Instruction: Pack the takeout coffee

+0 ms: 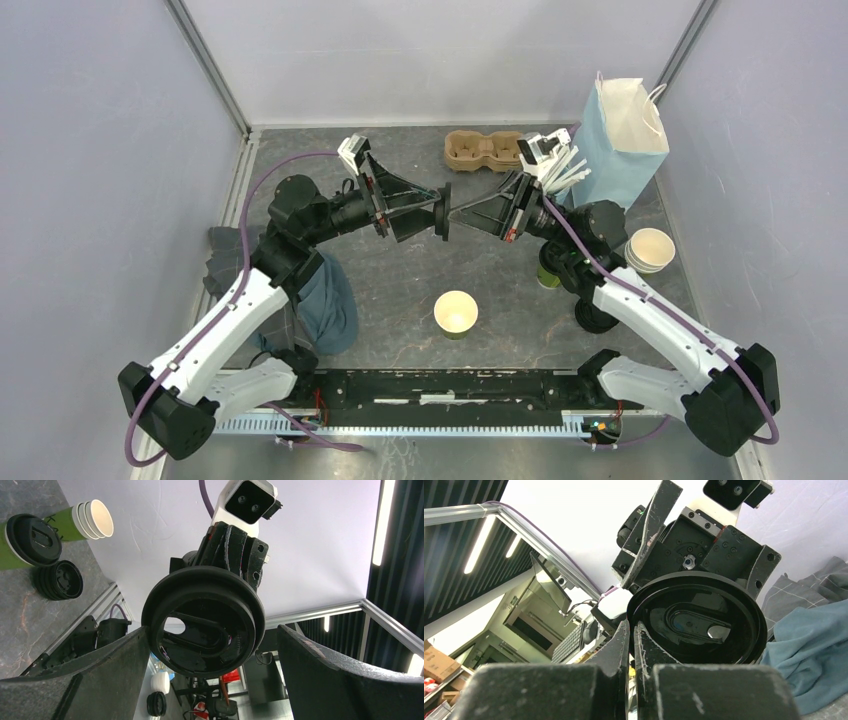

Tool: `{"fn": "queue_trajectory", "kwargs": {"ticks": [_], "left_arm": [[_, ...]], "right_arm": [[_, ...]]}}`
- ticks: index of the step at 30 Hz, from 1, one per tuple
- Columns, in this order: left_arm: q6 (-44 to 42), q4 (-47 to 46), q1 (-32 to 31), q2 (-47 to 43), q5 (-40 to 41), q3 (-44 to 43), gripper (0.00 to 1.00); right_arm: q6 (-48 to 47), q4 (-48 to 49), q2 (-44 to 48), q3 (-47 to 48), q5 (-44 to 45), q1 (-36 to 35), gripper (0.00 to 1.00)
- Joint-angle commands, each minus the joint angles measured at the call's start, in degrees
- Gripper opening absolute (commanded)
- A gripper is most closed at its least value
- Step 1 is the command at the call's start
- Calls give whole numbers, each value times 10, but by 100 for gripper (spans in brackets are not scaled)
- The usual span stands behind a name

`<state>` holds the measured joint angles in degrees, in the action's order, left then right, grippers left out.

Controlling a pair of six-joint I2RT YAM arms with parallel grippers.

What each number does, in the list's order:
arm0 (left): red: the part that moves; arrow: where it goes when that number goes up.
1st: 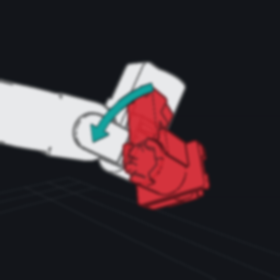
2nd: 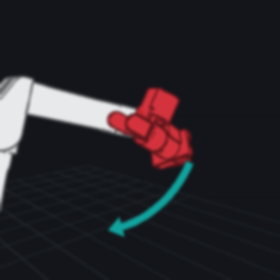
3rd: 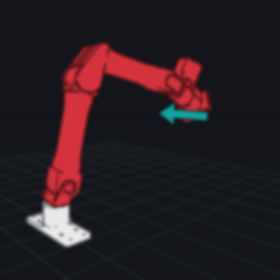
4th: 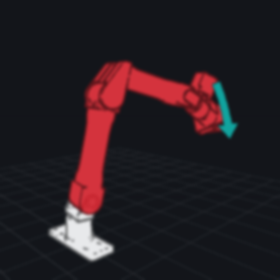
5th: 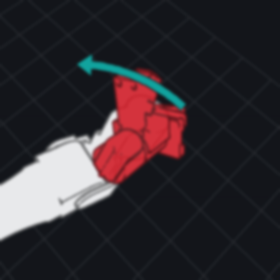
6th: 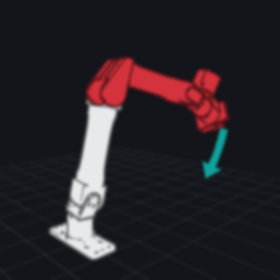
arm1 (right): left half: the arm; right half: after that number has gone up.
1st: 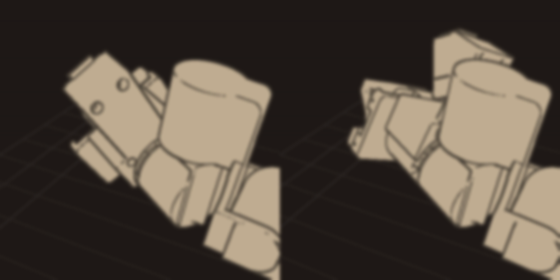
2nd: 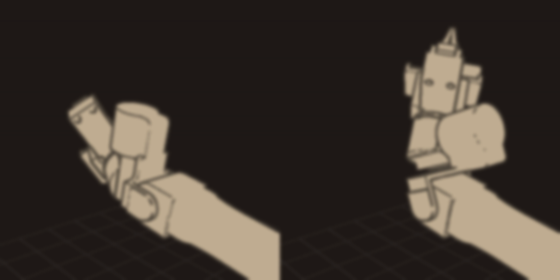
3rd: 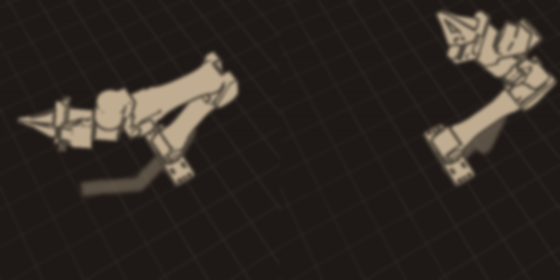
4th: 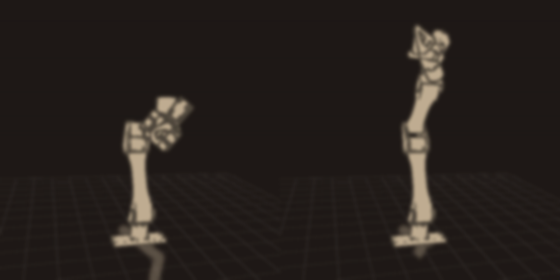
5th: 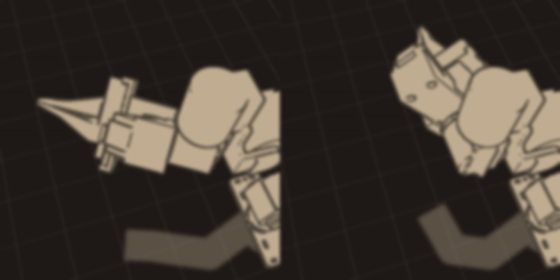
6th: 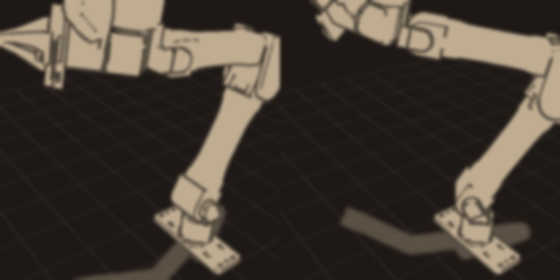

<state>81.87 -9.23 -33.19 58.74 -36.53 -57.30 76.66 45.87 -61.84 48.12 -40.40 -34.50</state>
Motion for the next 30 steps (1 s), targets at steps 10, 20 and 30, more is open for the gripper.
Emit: {"fn": "queue_trajectory", "kwargs": {"ticks": [10, 20, 30], "left_arm": [[-8, 14, 2, 7, -24, -18, 94], [-24, 45, 2, 1, -17, -23, 74], [-185, 294, 2, 14, 42, -113, 65]], "right_arm": [[-1, 33, -3, -1, 7, -14, 0], [-10, 20, 6, -12, 16, -20, 1], [-237, -359, 56, 54, 74, -18, 52]]}}
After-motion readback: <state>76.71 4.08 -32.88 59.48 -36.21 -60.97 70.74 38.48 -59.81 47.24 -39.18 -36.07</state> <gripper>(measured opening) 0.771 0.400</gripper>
